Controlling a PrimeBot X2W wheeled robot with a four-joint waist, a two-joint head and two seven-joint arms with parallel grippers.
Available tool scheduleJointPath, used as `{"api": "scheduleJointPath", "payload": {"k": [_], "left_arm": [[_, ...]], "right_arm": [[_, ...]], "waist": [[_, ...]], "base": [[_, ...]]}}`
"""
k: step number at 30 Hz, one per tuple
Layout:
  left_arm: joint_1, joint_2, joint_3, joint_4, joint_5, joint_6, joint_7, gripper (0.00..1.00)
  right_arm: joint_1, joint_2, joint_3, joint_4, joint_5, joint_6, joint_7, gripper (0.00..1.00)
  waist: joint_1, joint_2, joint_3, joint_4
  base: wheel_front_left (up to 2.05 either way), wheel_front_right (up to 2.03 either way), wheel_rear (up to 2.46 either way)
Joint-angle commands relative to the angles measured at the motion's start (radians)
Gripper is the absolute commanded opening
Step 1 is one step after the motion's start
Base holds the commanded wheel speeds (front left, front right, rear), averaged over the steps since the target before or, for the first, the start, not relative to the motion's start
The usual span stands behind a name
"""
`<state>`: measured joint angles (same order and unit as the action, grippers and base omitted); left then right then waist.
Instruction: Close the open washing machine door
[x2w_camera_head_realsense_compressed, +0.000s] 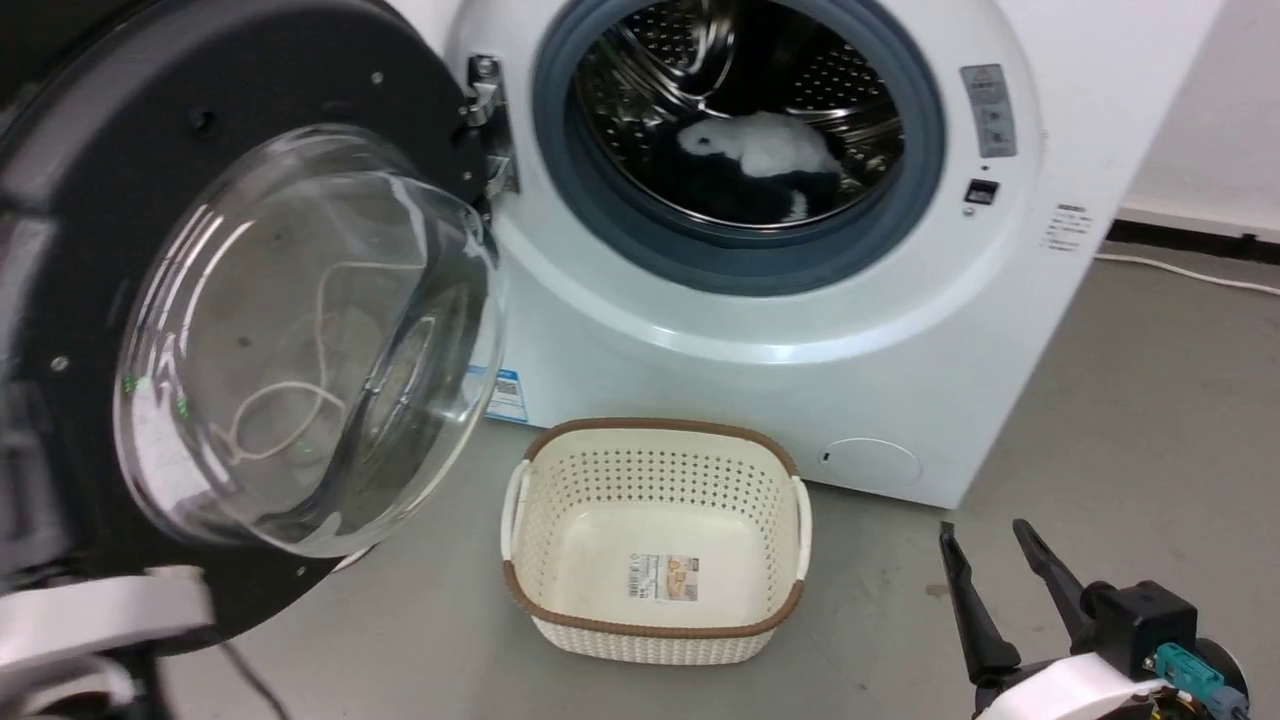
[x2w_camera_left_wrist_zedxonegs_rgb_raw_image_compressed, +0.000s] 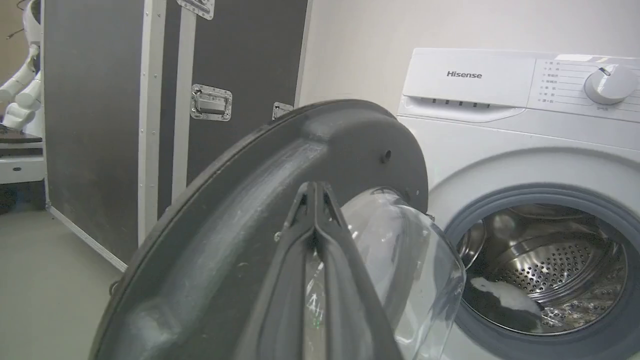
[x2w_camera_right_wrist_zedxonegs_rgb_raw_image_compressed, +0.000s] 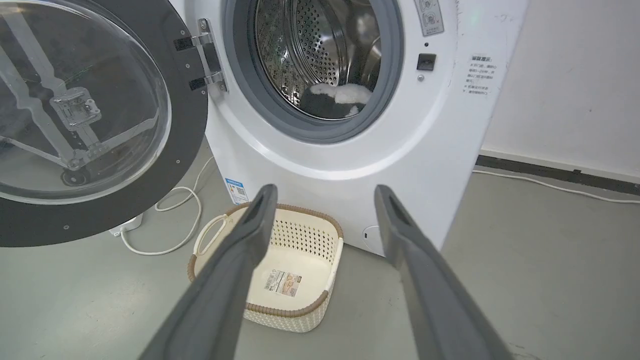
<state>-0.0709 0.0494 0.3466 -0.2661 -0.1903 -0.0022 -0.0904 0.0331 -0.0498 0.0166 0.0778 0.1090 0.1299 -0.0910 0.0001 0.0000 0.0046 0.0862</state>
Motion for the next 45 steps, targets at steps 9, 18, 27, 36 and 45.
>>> {"api": "scheduleJointPath", "payload": {"k": [9, 18, 27, 36, 45], "left_arm": [[-0.074, 0.008, 0.238, 0.07, -0.06, -0.027, -0.029, 0.0], [-0.129, 0.16, 0.245, 0.297, -0.069, -0.04, 0.044, 0.0], [-0.171, 0.272, 0.193, 0.466, -0.104, -0.069, 0.17, 0.0], [-0.054, 0.362, -0.031, 0.399, -0.374, -0.084, 0.349, 0.0], [0.044, 0.438, -0.243, 0.216, -0.603, -0.093, 0.431, 0.0]], "right_arm": [[0.006, 0.0, 0.004, 0.035, 0.034, 0.0, -0.029, 1.0], [-0.017, 0.0, -0.001, 0.053, 0.04, 0.0, -0.048, 1.0], [-0.043, 0.0, -0.016, 0.072, 0.04, 0.0, -0.066, 1.0], [-0.044, 0.0, -0.017, 0.104, 0.068, 0.001, -0.085, 1.0], [-0.046, 0.0, -0.024, 0.131, 0.096, 0.001, -0.104, 1.0]], "waist": [[-0.0001, 0.0, 0.013, 0.055], [-0.0001, 0.0, 0.057, 0.07], [-0.0001, 0.0, 0.107, 0.069], [-0.0001, 0.0, 0.104, 0.083], [-0.0001, 0.0, 0.091, 0.096]], "base": [[0.0, 0.0, 0.0], [0.0, 0.0, 0.0], [0.0, 0.0, 0.0], [0.0, 0.0, 0.0], [0.0, 0.0, 0.0]]}}
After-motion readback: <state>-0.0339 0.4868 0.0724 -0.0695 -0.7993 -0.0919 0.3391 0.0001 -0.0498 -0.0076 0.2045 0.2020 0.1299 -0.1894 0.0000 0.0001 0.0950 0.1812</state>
